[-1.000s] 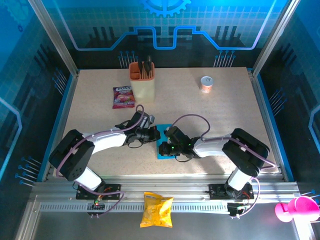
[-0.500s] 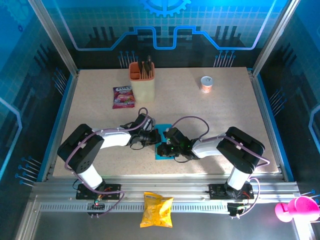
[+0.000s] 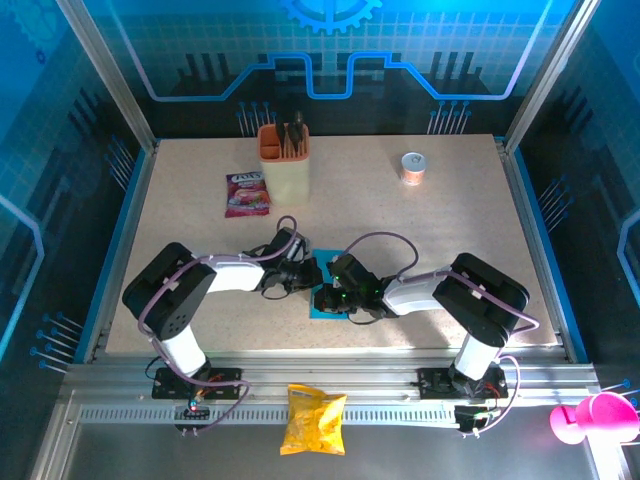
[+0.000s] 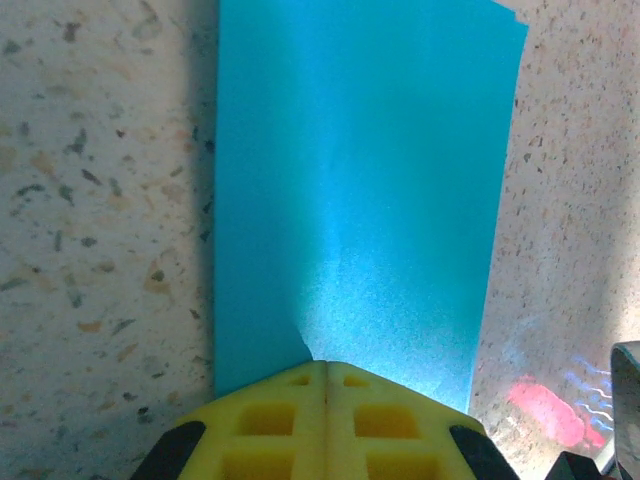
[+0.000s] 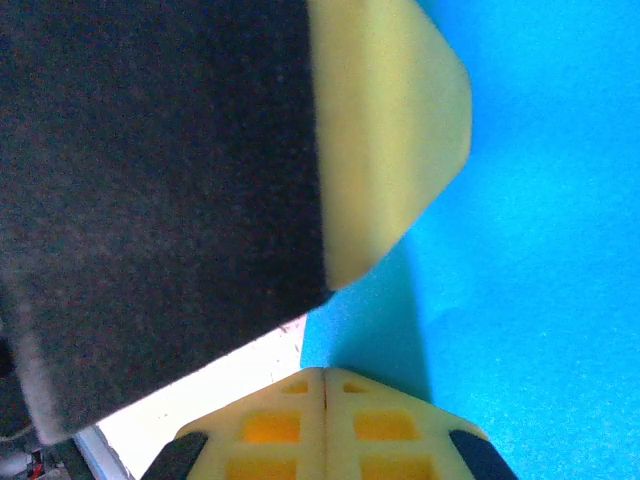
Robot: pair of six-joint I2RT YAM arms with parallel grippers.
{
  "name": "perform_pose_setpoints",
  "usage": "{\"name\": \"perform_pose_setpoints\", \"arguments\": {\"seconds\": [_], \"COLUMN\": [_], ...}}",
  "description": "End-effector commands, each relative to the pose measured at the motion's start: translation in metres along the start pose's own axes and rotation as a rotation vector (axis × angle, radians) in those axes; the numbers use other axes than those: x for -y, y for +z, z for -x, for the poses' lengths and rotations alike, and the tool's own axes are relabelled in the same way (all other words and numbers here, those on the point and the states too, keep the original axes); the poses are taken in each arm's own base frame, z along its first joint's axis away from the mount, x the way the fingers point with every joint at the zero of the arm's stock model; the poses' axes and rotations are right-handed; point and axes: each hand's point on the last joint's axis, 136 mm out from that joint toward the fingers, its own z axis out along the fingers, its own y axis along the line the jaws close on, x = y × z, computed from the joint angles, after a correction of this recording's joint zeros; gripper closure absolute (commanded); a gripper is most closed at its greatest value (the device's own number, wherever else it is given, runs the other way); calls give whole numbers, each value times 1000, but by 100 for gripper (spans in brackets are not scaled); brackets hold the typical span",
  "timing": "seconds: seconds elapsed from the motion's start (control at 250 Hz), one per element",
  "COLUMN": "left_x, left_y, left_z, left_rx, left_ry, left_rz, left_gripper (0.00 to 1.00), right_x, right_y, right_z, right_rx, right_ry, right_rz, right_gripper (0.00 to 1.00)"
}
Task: Fold a paper plane with a square sheet of paper (pick it up from the middle)
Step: First fold in half a square sheet of paper at the center of the table.
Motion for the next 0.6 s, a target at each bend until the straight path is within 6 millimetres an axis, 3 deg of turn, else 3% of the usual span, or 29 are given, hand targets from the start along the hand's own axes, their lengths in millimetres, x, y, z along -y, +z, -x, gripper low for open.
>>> {"name": "perform_pose_setpoints", "arguments": {"seconds": [0.0, 0.595], "left_x": [-38, -33], "left_y": [6, 6], "left_z": [11, 75], "left_rx": [39, 99], "left_ry": [-37, -38], "left_rz": [104, 93], "left_gripper": [100, 100], "right_x": [64, 72], "right_y": [0, 4], "right_z": [-45, -61], "right_rx": [-147, -194], "right_ry": [65, 60], "right_rz": [-235, -284], "right_gripper": [100, 100]}}
